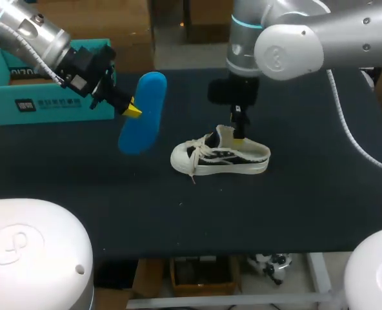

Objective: Open the shoe tongue, take the insole out of the shoe, put the insole back into the shoe, and pack the shoe into the shoebox

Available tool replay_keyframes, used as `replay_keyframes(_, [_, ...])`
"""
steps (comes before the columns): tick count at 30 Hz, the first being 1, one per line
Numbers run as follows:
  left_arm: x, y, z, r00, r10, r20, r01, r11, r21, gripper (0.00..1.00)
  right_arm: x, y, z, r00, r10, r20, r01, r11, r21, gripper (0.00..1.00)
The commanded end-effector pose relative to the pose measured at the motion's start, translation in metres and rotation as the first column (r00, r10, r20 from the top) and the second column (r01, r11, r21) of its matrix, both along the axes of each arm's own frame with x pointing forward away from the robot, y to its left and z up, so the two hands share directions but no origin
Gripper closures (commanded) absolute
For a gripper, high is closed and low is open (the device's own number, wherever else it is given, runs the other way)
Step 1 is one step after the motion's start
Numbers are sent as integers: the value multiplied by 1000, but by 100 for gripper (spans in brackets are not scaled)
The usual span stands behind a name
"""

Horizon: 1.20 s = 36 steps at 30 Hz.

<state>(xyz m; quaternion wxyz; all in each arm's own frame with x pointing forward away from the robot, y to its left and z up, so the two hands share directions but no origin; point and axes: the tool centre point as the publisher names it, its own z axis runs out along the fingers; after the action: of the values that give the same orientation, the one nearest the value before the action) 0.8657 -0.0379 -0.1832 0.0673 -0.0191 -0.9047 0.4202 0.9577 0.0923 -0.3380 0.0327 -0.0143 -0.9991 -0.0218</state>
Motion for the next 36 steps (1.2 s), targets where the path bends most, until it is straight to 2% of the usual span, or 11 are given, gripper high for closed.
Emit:
replay_keyframes(1, [0,5,-4,1000,6,-1,-6,1000,-9,100,-5,5,-4,1000,-7,12,7,999,-37,0])
replay_keyframes(7, [1,13,-8,1000,19,-8,-19,1000,-11,100,-9,11,-9,999,-20,36,21,1000,-13,0])
replay_keyframes(8, [1,13,-8,1000,20,-9,-20,1000,-11,100,-8,12,-10,999,-21,40,21,1000,-11,3])
replay_keyframes(9, [2,15,-10,1000,21,-10,-21,1000,-12,100,-8,13,-11,999,-22,46,22,1000,-7,15])
replay_keyframes(10, [2,16,-10,1000,23,-11,-23,1000,-12,100,-7,14,-11,999,-22,50,23,1000,-6,36])
replay_keyframes(11, [2,17,-12,1000,26,-14,-26,1000,-11,100,-6,16,-12,998,-22,52,22,1000,-4,51])
replay_keyframes(12, [2,18,-13,1000,27,-16,-27,1000,-10,100,-6,16,-12,998,-23,54,23,1000,-3,56])
replay_keyframes(14, [3,19,-14,999,29,-20,-29,1000,-7,100,-5,17,-13,998,-26,60,27,1000,-5,100])
replay_keyframes(24, [3,25,-16,999,36,-20,-36,999,-1,100,-5,15,-18,997,-57,54,59,998,-37,100])
replay_keyframes(36, [3,22,-16,1000,12,-14,-12,1000,-3,100,-10,10,-13,991,-116,71,120,991,-61,100])
